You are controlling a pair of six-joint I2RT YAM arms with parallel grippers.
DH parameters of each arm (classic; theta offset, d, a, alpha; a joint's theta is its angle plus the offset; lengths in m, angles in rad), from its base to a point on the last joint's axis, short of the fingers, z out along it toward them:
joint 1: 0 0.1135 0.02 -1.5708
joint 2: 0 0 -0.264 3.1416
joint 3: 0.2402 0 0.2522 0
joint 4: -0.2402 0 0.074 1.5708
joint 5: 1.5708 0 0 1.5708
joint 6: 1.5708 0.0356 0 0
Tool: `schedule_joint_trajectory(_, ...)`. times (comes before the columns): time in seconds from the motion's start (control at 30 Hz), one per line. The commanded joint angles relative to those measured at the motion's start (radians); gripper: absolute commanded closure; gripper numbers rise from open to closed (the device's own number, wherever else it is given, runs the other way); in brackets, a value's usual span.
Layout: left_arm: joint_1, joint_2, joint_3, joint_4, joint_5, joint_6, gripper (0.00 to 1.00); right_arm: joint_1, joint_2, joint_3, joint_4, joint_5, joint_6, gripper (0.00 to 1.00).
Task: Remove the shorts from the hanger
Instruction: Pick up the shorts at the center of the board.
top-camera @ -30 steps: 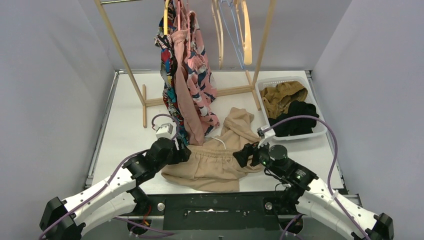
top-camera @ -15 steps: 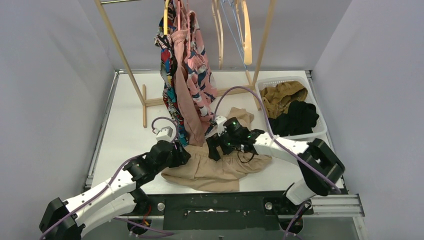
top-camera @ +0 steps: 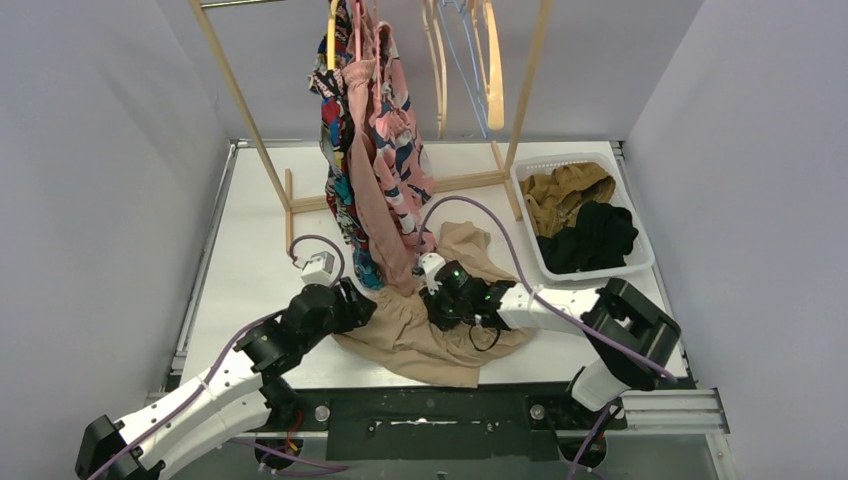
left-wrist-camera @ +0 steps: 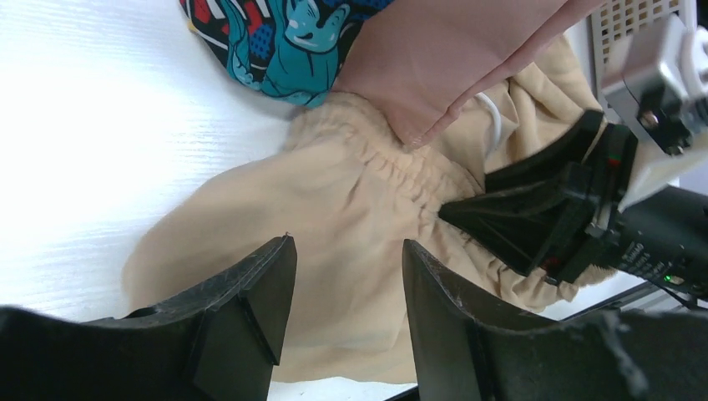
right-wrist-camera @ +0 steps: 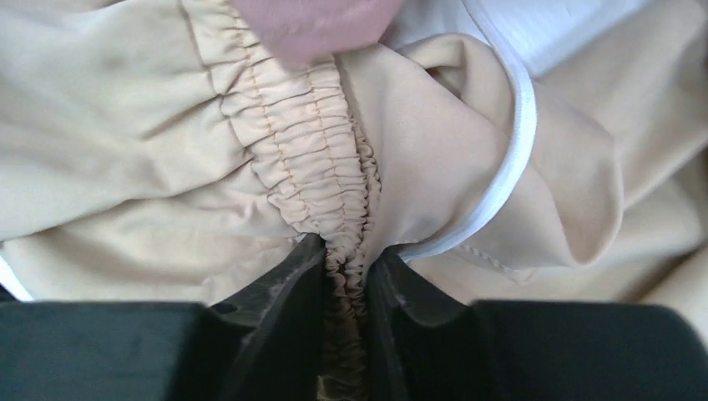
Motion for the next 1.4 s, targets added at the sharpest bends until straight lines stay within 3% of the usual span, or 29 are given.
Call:
schedule_joint_trajectory(0.0,0.008,-0.042,0.031,0.012,-0.053,0.006,0.51,-0.002,-0.139,-0.093,0.032,0.044,-0.022,0.89)
schedule_joint_trajectory(0.07,0.010,-0.058,0.037,0.000,-0.070,0.006,0.52,-0.003,-0.210,-0.120,0.068,-0.009,-0.044,0.95)
schedule_joint_trajectory(0.23,0.011,-0.106,0.063,-0.046,-0.120,0.007,0.52,-0.005,-0.381,-0.138,0.064,-0.170,-0.087,1.00)
schedule_joint_trajectory(0.47,0.012,-0.169,0.082,-0.073,-0.182,0.023,0.51,-0.021,-0.684,-0.176,-0.053,-0.093,-0.033,1.00)
schedule_joint_trajectory(0.63,0.013,-0.174,0.098,-0.061,-0.205,0.050,0.50,-0.027,-0.924,-0.180,-0.138,0.079,0.059,1.00)
schedule_joint_trajectory(0.87,0.013,-0.164,0.098,-0.018,-0.207,0.091,0.38,-0.028,-1.070,-0.072,-0.247,0.382,0.097,1.00)
schedule_joint_trajectory(1.03,0.013,-0.145,0.101,-0.003,-0.194,0.119,0.28,-0.028,-1.082,-0.001,-0.229,0.545,0.043,1.00)
schedule_joint_trajectory(1.1,0.013,-0.132,0.105,-0.003,-0.196,0.135,0.17,-0.028,-1.077,0.024,-0.195,0.597,0.008,1.00)
schedule_joint_trajectory(1.37,0.015,-0.049,0.150,-0.050,-0.263,0.155,0.16,-0.029,-0.940,0.145,-0.102,0.880,-0.109,1.00)
